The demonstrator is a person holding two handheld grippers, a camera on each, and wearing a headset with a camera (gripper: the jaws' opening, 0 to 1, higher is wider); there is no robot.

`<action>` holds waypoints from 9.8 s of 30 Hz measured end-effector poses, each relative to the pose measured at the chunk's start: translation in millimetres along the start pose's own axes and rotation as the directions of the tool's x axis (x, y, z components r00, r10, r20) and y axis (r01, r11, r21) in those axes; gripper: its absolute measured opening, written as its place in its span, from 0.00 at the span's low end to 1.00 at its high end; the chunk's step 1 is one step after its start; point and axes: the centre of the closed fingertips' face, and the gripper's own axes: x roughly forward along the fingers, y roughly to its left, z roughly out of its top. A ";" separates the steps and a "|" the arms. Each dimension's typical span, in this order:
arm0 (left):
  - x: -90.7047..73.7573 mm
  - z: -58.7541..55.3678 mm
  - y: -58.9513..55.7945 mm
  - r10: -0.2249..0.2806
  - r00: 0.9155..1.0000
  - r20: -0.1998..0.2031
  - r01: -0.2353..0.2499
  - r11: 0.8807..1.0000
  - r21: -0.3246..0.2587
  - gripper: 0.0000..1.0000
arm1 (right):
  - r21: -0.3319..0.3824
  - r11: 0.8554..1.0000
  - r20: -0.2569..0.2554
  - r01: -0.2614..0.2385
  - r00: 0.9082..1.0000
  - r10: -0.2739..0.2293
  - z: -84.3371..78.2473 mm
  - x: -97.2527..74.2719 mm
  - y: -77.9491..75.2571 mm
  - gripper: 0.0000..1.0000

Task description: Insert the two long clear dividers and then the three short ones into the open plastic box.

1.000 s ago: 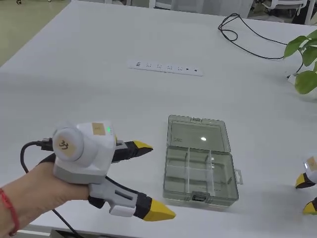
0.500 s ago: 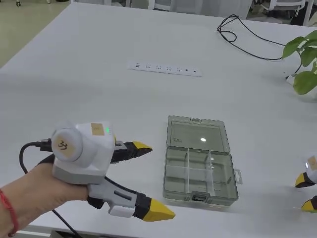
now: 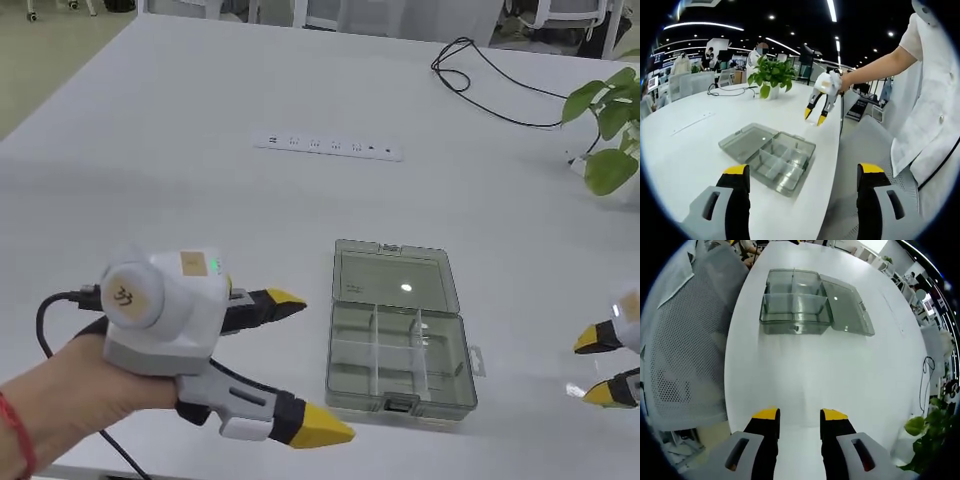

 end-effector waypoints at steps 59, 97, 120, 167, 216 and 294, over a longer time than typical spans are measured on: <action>75.6 79.5 -31.1 -0.067 0.973 0.220 0.200 0.716 -0.669 0.13 | -0.118 0.981 0.232 0.155 0.965 -0.125 181.8 -89.0 22.9 0.33; 68.1 77.6 -36.5 -0.088 0.978 0.190 0.169 0.865 -0.473 0.00 | -0.014 0.999 0.366 0.047 0.930 -0.039 191.5 -113.5 14.9 0.31; 53.5 87.2 -71.0 -0.260 0.950 0.170 0.255 0.966 0.051 0.00 | -0.080 0.926 0.410 -0.368 0.835 0.367 194.0 -123.0 51.8 0.10; 42.7 74.5 -54.8 -0.174 0.973 0.154 0.170 0.985 0.040 0.16 | -0.044 0.947 0.412 -0.317 0.858 0.306 185.0 -113.7 40.5 0.03; 14.6 18.9 1.1 0.025 0.999 0.040 -0.027 0.999 0.034 0.94 | 0.011 0.982 0.241 -0.188 0.954 0.180 146.4 -7.8 1.1 0.03; 11.3 14.5 -2.1 0.028 0.998 0.050 -0.028 1.000 0.010 0.93 | 0.000 0.980 0.243 -0.197 0.951 0.191 134.4 41.9 1.6 0.03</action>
